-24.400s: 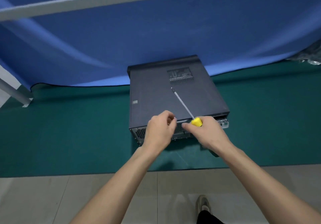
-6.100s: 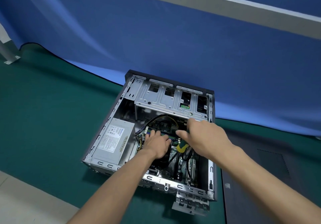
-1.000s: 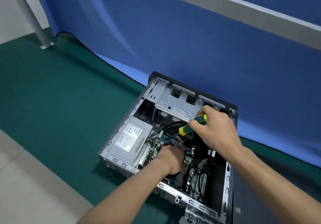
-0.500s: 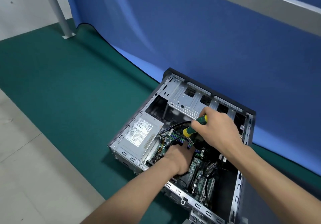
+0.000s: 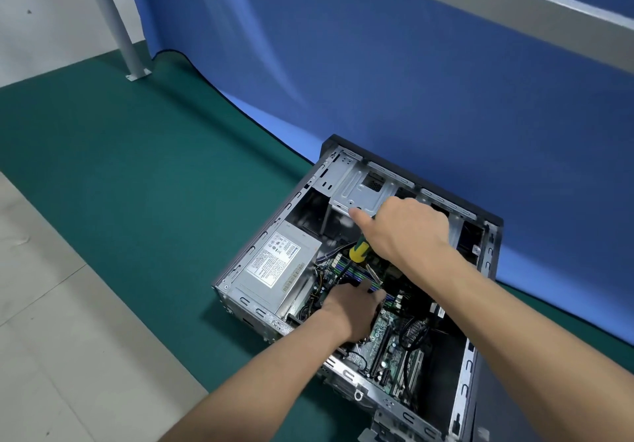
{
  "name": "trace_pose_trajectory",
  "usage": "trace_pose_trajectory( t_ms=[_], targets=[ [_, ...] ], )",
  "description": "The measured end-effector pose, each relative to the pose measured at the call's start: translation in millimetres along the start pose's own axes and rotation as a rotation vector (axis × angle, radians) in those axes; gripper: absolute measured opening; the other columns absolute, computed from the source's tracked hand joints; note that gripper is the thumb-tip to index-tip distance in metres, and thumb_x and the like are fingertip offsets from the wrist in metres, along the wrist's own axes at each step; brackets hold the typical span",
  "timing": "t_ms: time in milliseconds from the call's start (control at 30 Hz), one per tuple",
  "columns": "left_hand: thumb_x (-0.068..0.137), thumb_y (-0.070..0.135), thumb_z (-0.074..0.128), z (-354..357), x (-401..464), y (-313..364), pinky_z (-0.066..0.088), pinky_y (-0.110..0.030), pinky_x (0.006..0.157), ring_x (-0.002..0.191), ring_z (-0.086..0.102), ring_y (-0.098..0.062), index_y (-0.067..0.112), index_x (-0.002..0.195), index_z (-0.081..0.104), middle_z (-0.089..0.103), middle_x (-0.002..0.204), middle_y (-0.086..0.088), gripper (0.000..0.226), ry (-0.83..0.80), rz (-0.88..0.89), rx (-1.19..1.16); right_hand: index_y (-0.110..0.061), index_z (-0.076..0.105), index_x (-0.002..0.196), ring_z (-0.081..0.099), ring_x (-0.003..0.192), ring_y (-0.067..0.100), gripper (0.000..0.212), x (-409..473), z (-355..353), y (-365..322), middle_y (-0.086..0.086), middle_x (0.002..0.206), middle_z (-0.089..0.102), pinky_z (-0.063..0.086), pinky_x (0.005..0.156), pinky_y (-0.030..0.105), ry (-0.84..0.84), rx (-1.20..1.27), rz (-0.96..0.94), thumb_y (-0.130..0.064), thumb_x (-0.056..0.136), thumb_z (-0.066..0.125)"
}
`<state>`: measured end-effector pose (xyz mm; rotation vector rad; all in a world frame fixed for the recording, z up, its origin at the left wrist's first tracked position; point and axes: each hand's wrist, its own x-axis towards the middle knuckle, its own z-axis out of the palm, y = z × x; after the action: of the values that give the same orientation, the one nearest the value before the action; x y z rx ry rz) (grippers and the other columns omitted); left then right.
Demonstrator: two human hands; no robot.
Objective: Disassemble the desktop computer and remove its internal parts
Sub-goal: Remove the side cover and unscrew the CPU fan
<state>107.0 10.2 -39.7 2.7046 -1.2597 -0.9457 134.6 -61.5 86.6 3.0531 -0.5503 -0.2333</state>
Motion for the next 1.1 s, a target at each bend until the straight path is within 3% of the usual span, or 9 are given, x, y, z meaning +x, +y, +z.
trace_pose_trajectory(
  t_ms=[167, 300, 433, 567, 700, 800, 867, 967, 1100],
  targets=[
    [0.092, 0.005, 0.044, 0, -1, 0, 0.051, -0.031, 0.052, 0.07, 0.062, -0.026, 0.026, 0.142, 0.022, 0.018, 0.15, -0.012, 0.059, 0.016, -0.009, -0.012, -0.013, 0.039, 0.063, 0.041, 0.054, 0.02, 0.04, 7, -6, -6, 0.001, 0.062, 0.042, 0.023, 0.046, 0.025, -0.099, 0.069, -0.065, -0.039, 0.094, 0.043],
    [0.091, 0.005, 0.047, -1, -1, 0, 0.048, -0.029, 0.051, 0.075, 0.06, -0.03, 0.027, 0.146, 0.016, 0.012, 0.153, -0.011, 0.066, -0.009, -0.016, 0.0, -0.014, 0.043, 0.093, 0.052, 0.077, 0.025, 0.027, 10, -14, -1, -0.002, 0.071, 0.044, 0.033, 0.055, 0.03, -0.262, 0.166, -0.128, -0.039, 0.09, 0.051],
    [0.094, 0.009, 0.046, -1, -1, -2, 0.051, -0.034, 0.058, 0.085, 0.063, -0.034, 0.025, 0.142, 0.024, 0.019, 0.151, -0.011, 0.056, 0.019, -0.009, -0.034, -0.013, 0.04, 0.084, 0.047, 0.075, 0.026, 0.038, 1, -10, -1, 0.001, 0.074, 0.045, 0.03, 0.053, 0.03, -0.174, 0.051, -0.152, -0.049, 0.096, 0.041],
    [0.094, 0.009, 0.045, -2, -2, -2, 0.048, -0.035, 0.058, 0.084, 0.061, -0.033, 0.024, 0.143, 0.024, 0.021, 0.148, -0.012, 0.055, 0.021, -0.011, -0.037, -0.017, 0.04, 0.102, 0.05, 0.085, 0.028, 0.019, -4, -7, -5, -0.002, 0.076, 0.044, 0.036, 0.062, 0.033, -0.237, 0.234, -0.306, -0.028, 0.092, 0.052],
    [0.093, 0.01, 0.045, 0, -3, -3, 0.054, -0.041, 0.068, 0.079, 0.061, -0.034, 0.024, 0.142, 0.027, 0.023, 0.147, -0.013, 0.054, 0.048, 0.014, -0.054, -0.015, 0.034, 0.089, 0.046, 0.073, 0.026, 0.036, -6, -6, -8, 0.0, 0.071, 0.043, 0.019, 0.047, 0.029, -0.087, 0.061, -0.176, -0.049, 0.095, 0.043],
    [0.095, 0.01, 0.044, 1, -1, -3, 0.051, -0.038, 0.061, 0.071, 0.057, -0.031, 0.026, 0.143, 0.023, 0.02, 0.148, -0.013, 0.055, 0.021, -0.004, -0.019, -0.013, 0.041, 0.099, 0.05, 0.079, 0.028, 0.02, -1, -3, -4, 0.007, 0.087, 0.054, 0.032, 0.056, 0.032, -0.181, 0.216, -0.22, -0.032, 0.095, 0.048],
    [0.095, 0.011, 0.045, 2, 2, -2, 0.047, -0.034, 0.054, 0.069, 0.056, -0.03, 0.027, 0.142, 0.022, 0.02, 0.148, -0.012, 0.055, 0.009, -0.016, 0.0, -0.015, 0.041, 0.105, 0.052, 0.081, 0.028, 0.021, -2, -4, 0, 0.005, 0.087, 0.054, 0.034, 0.06, 0.032, -0.227, 0.263, -0.226, -0.029, 0.093, 0.051],
    [0.094, 0.012, 0.048, 4, 5, -2, 0.047, -0.033, 0.053, 0.083, 0.062, -0.034, 0.028, 0.143, 0.02, 0.018, 0.149, -0.01, 0.059, -0.005, -0.027, 0.007, -0.014, 0.038, 0.094, 0.048, 0.073, 0.027, 0.035, -6, -6, 3, 0.001, 0.072, 0.046, 0.029, 0.052, 0.031, -0.117, 0.096, -0.156, -0.049, 0.096, 0.043],
    [0.093, 0.011, 0.048, 6, 8, -2, 0.046, -0.032, 0.053, 0.091, 0.063, -0.034, 0.029, 0.144, 0.016, 0.012, 0.153, -0.009, 0.062, -0.022, -0.039, 0.027, -0.018, 0.045, 0.107, 0.05, 0.082, 0.024, 0.017, -6, -6, 6, 0.004, 0.093, 0.054, 0.033, 0.063, 0.031, -0.207, 0.299, -0.256, -0.03, 0.095, 0.05]
  ],
)
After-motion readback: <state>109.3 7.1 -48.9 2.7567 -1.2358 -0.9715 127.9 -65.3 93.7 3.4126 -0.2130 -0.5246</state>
